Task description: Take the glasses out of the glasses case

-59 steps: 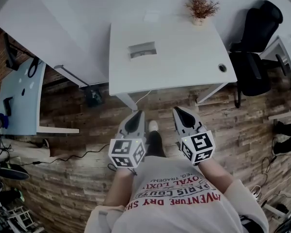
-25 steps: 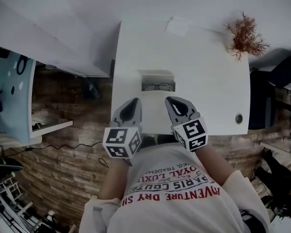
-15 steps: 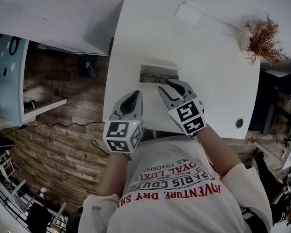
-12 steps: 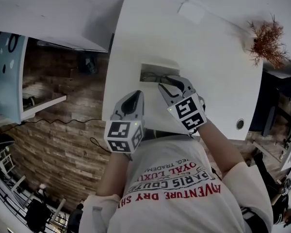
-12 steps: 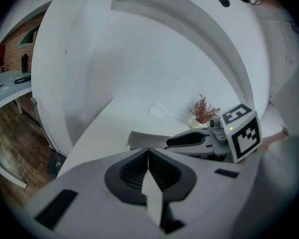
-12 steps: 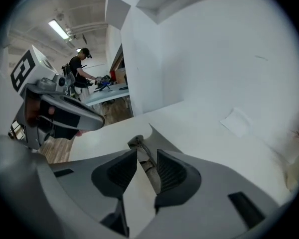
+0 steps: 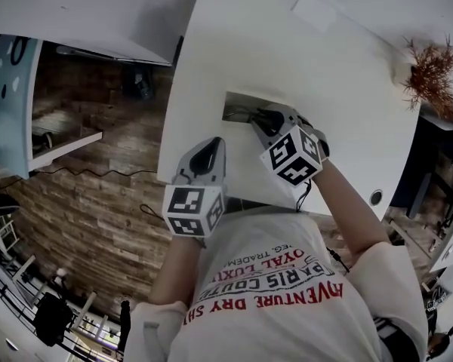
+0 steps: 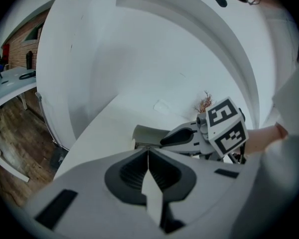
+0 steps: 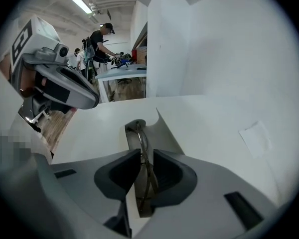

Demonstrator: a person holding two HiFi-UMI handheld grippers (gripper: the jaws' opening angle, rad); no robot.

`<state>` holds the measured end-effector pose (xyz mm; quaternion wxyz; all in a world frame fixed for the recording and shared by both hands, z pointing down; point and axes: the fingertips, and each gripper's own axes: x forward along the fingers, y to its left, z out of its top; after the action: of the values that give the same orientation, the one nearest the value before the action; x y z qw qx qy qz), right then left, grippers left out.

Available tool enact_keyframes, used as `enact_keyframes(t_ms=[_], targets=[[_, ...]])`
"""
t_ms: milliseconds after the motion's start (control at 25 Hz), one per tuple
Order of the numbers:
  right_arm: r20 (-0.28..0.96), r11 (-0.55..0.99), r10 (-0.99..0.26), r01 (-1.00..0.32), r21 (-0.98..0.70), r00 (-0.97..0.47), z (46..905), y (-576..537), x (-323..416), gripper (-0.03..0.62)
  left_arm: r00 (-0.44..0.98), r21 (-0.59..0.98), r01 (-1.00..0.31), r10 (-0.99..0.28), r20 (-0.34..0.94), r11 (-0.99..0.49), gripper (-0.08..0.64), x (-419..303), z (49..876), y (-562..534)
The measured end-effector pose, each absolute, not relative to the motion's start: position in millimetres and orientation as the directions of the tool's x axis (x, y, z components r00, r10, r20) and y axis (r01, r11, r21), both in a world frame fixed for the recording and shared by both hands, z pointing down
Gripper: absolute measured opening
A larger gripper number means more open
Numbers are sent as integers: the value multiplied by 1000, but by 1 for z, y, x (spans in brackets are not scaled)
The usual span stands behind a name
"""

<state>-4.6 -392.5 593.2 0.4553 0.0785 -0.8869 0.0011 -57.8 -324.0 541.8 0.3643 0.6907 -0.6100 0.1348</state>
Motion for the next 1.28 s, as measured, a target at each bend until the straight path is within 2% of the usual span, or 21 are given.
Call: enact_keyframes(t_ms=[80, 640, 920, 1280], targets=[[819, 990, -124, -121, 67, -560, 597, -391, -7, 66, 220, 343, -939, -741, 634, 15, 8, -59, 543, -323], [853, 988, -88, 62, 140, -514, 603, -390, -10, 25, 216, 351, -936, -742, 634, 27, 8, -69, 546, -325], [847, 988, -103, 48, 149, -521, 594, -393, -11, 25, 237, 366, -931, -742, 627, 11, 8, -67, 541, -326], [780, 971, -211, -33, 238, -589, 553, -407, -8, 25, 236, 345, -938, -763, 602, -18, 8, -68, 525, -326]])
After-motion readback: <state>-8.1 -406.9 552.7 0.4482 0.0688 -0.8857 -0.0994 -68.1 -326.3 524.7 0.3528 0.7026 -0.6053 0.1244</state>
